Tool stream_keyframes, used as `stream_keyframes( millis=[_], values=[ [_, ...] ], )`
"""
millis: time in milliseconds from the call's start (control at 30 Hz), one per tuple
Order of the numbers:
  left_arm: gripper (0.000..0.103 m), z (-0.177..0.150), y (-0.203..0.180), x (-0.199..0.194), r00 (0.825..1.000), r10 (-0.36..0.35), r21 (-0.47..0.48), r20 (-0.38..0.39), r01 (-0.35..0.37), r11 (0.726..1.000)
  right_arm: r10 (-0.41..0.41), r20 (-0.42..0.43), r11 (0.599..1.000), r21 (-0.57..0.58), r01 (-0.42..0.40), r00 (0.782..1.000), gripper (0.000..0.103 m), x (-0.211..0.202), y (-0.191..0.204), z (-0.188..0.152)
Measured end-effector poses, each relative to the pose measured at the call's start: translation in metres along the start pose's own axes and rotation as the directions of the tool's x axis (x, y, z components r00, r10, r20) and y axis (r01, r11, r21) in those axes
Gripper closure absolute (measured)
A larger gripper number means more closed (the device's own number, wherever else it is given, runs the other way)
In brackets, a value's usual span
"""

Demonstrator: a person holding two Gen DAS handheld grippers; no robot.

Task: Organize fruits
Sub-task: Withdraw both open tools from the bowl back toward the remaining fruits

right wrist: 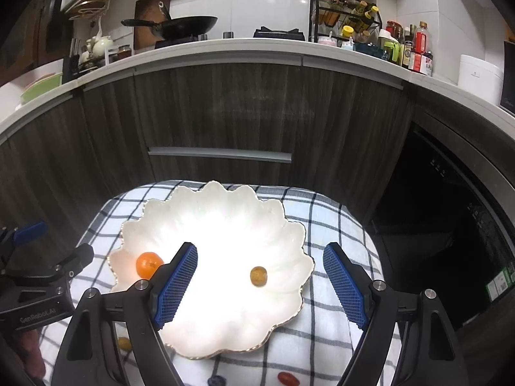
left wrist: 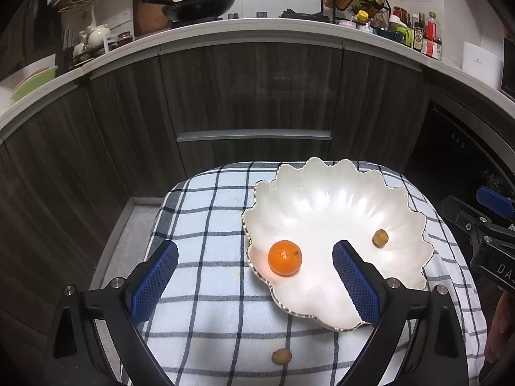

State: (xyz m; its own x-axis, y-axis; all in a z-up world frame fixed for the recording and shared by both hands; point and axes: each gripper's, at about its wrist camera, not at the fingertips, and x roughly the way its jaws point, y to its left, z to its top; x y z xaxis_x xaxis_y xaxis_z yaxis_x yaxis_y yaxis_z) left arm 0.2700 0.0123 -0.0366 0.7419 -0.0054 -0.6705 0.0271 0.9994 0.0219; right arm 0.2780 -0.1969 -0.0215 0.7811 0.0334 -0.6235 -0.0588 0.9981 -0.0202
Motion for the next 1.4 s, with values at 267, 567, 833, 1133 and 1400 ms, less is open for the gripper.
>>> stream_keyframes(
  millis=[267,567,833,1133,1400],
  values=[
    [0.005,-0.012,0.005,-0.019,1.0,-0.001,-0.034,0.006,0.001,0.999,-0.011,0.012,0.999,0.038,0.011,1.0,0.022,-0.02,-0.001,-0.008],
    [0.005,-0.03,0.005,-0.035,1.0,0.01,-0.056,0.003,-0.009,0.998,-0.019,0.011,0.999,0.051,0.018,1.0,0.022,-0.036,-0.002,-0.026],
    [0.005,-0.042,0.007,-0.056,0.999,0.033,-0.079,0.012,-0.032,0.996,-0.023,0.014,0.997,0.079,0.022,1.0,0.022,-0.055,-0.003,-0.036],
    [0.005,-0.061,0.006,-0.069,1.0,0.028,-0.068,0.0,-0.028,0.997,-0.012,0.006,0.997,0.081,0.012,1.0,0.022,-0.068,-0.001,-0.05],
    [0.005,-0.077,0.003,-0.077,1.0,0.027,-0.055,-0.013,-0.028,0.998,0.004,-0.021,0.997,0.073,-0.002,1.0,0.022,-0.074,0.001,-0.07]
  ],
)
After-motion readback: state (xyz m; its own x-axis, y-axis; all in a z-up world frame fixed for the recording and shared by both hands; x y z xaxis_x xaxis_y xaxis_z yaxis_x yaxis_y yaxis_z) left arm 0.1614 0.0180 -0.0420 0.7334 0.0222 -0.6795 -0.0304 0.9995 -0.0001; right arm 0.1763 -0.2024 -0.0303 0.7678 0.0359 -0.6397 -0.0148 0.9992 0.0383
